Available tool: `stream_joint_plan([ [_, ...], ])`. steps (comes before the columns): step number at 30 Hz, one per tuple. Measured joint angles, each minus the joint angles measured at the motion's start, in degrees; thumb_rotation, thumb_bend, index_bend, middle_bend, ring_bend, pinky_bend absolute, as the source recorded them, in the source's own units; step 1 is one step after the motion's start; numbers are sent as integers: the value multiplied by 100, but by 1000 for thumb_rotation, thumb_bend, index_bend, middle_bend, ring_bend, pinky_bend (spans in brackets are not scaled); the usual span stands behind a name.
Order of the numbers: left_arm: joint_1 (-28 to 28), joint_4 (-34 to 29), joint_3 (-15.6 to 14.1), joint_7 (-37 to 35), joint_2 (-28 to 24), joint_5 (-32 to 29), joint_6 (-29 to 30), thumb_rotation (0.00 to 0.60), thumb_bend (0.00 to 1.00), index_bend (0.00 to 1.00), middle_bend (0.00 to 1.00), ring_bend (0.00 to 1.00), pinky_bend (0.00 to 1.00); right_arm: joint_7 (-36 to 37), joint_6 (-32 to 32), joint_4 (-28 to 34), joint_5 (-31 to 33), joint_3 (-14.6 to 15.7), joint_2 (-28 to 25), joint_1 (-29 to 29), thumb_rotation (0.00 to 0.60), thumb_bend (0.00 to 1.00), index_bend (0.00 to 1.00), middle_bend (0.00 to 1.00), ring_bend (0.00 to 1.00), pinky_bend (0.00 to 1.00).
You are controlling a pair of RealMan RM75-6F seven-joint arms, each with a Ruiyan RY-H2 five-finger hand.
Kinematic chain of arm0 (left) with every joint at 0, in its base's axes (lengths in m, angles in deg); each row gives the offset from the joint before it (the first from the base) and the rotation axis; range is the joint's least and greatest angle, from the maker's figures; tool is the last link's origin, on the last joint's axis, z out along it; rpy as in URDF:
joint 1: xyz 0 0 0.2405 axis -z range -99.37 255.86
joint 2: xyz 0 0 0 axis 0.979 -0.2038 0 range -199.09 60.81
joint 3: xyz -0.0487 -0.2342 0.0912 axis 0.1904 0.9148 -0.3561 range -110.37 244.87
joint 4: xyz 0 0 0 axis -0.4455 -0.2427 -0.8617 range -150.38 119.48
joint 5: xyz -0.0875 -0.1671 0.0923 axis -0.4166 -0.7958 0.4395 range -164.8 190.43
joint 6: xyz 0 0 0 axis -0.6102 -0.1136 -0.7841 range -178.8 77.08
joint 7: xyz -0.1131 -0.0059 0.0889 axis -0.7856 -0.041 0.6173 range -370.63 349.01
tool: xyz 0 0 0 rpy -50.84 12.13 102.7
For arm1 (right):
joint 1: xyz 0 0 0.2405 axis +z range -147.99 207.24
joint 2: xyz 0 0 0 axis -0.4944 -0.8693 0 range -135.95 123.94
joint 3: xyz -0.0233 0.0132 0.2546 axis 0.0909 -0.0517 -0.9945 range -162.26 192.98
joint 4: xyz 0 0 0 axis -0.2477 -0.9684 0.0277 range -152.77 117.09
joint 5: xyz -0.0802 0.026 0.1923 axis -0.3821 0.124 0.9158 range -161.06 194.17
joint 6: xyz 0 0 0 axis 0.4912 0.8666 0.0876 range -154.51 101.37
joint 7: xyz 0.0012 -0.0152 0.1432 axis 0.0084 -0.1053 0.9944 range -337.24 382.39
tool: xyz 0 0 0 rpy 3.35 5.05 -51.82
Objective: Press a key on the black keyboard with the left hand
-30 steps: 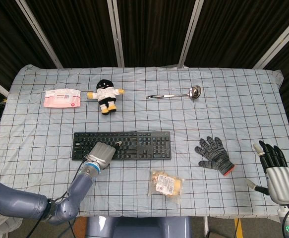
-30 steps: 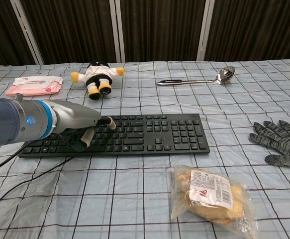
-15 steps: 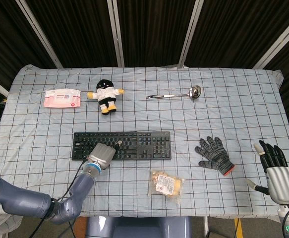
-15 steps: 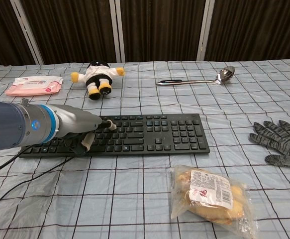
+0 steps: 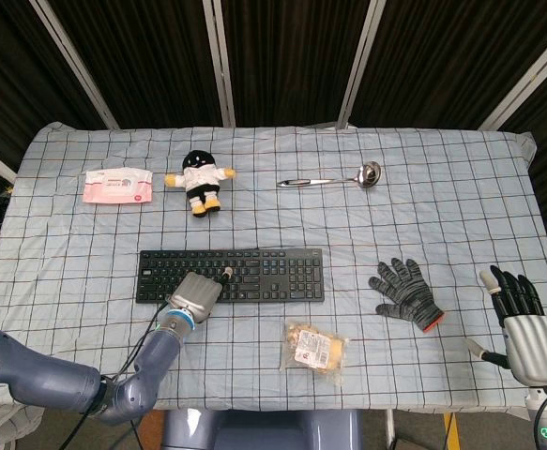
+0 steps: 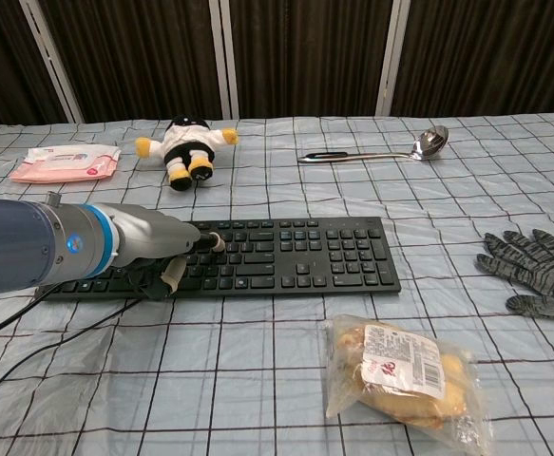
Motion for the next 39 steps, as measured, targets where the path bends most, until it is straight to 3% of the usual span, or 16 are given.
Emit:
stream_joint_plan([
  [24,137,60,-80,-67,42,-149,70,600,1000,0,818,732,549,13,-8,2,11,-3,-5,1,600,51,0,0,0,0],
  [33,-11,-419,-100,-316,-257,325,423,600,1000,0,817,732,550,-21,-20,2,30,-4,-4,-2,600,50,0,0,0,0],
  [39,-312,-968,-271,-600,-652,1089,904,600,1000,0,772,689,526,-46,-16,1,50,-13,-3,-7,600,50,0,0,0,0],
])
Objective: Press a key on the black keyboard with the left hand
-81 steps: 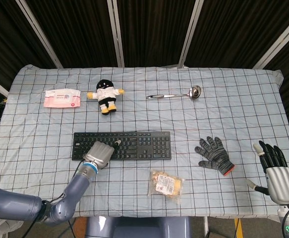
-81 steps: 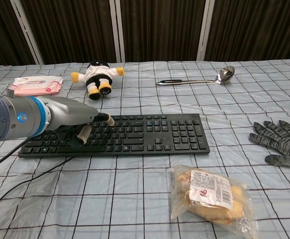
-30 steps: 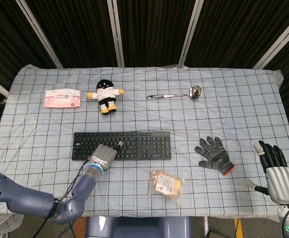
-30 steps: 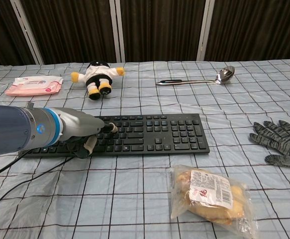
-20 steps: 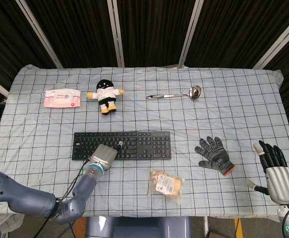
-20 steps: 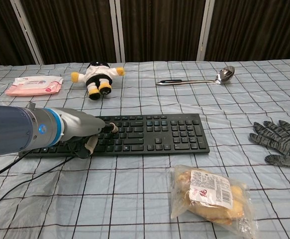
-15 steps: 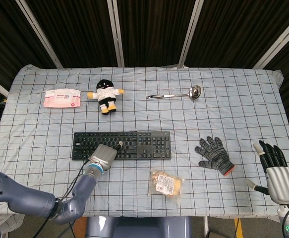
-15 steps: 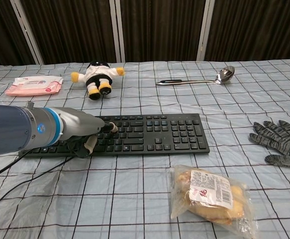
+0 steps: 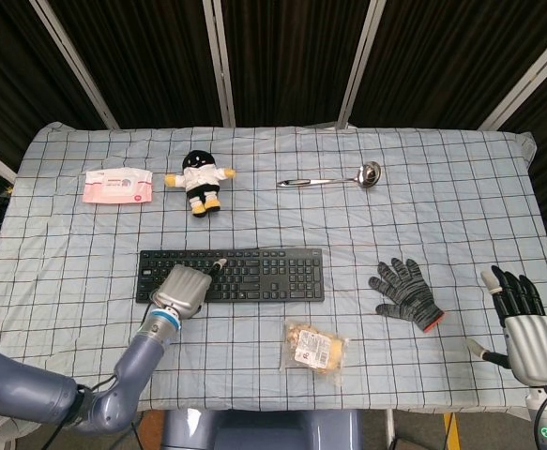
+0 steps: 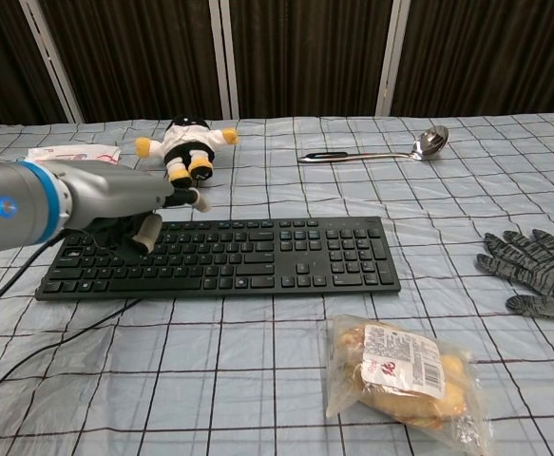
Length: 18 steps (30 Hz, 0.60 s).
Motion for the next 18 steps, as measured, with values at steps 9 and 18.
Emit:
stream_joint_plan([
  [9,-1002,-804,-840,-671,-740,2028,1239,600,772,0,105,169,237,-64,20,-1,8,-12,14,-7,600,51,0,0,0,0],
  [18,-2423,-866,-2164,-1250,-1327,4460,2620,600,261,0,0,0,0,-162,39,1,27,-26,42,-17,600,50,0,0,0,0],
])
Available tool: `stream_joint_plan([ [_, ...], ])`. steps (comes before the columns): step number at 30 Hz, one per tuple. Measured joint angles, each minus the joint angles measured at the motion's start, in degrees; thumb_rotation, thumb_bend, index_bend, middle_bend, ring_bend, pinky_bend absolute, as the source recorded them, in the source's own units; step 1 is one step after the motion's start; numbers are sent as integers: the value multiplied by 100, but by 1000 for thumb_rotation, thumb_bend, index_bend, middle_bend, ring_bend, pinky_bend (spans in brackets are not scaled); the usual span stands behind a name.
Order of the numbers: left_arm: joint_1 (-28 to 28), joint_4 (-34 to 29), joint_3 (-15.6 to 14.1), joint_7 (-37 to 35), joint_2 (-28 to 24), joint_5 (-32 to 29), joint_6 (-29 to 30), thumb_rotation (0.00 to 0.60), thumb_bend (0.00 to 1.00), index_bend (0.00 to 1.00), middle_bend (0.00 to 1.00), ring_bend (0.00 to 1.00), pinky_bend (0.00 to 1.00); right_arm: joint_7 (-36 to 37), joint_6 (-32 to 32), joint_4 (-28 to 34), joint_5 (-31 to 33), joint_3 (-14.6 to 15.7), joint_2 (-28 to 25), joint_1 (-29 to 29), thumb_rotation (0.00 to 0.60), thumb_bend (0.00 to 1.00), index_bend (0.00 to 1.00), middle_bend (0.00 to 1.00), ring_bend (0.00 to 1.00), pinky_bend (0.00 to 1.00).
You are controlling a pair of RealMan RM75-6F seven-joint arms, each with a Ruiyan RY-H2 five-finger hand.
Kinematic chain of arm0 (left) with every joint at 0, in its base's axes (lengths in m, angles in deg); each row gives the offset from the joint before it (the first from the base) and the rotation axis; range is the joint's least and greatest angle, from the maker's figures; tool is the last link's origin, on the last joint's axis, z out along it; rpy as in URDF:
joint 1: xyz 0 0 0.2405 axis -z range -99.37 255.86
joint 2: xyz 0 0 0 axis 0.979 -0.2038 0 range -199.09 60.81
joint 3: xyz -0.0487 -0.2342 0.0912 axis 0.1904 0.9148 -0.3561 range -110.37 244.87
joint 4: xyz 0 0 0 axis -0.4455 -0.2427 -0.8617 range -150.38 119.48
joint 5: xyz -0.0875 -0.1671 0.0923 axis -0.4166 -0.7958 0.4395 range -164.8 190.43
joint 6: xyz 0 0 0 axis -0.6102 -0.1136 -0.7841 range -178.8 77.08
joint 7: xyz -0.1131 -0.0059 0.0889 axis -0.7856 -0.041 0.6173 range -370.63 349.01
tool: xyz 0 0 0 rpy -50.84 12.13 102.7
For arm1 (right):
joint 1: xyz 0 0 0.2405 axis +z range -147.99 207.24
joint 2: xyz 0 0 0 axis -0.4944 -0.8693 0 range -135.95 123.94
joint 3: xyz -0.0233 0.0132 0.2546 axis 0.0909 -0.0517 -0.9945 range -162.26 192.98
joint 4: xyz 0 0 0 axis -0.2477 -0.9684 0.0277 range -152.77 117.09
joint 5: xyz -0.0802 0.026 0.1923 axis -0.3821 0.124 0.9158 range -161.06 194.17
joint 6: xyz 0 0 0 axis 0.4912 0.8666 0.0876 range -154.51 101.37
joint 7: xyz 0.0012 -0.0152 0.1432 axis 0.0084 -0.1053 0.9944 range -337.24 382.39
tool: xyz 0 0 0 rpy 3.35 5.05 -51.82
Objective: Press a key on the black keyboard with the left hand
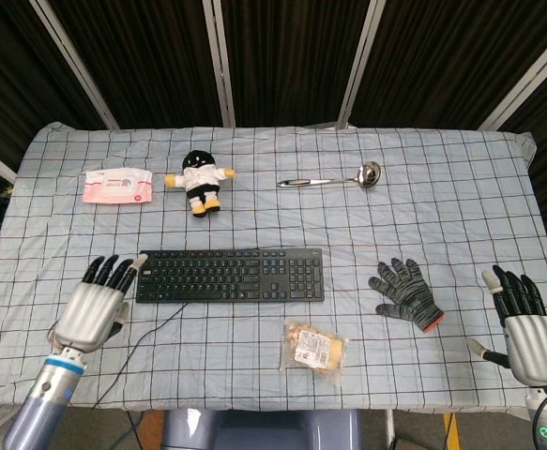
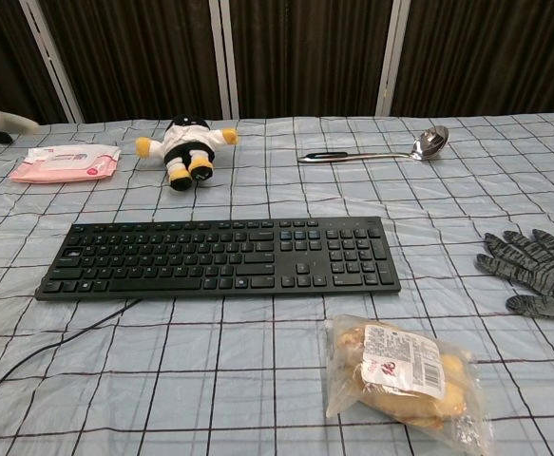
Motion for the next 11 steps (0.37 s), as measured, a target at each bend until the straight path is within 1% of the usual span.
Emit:
stream_joint_plan([
  [1,-210,93,-118,-106,-42,277,181,600,237,0,0,0,0,-6,5,-2,6,-4,3,-3,600,49,0,0,0,0],
  [3,-527,312,-240,-280,-76,647,458,600,194,0,0,0,0,-10,17,-6,7,-9,5,-6,600,50,0,0,0,0],
  [4,-720,494,-288,-416,-82,846,626,600,189,0,0,0,0,-12,23,-8,2,-10,6,-7,600,50,0,0,0,0],
  [7,-1119,976,-349,-857,-62,1240,891,600,178,0,0,0,0,-11,38,-17,-24,-7,5,-8,600,50,0,0,0,0],
  [11,-1440,1585,-359,-1340,-6,1588,1071,600,155,0,0,0,0,-21,40,-33,-46,0,19,-4,600,51,0,0,0,0],
])
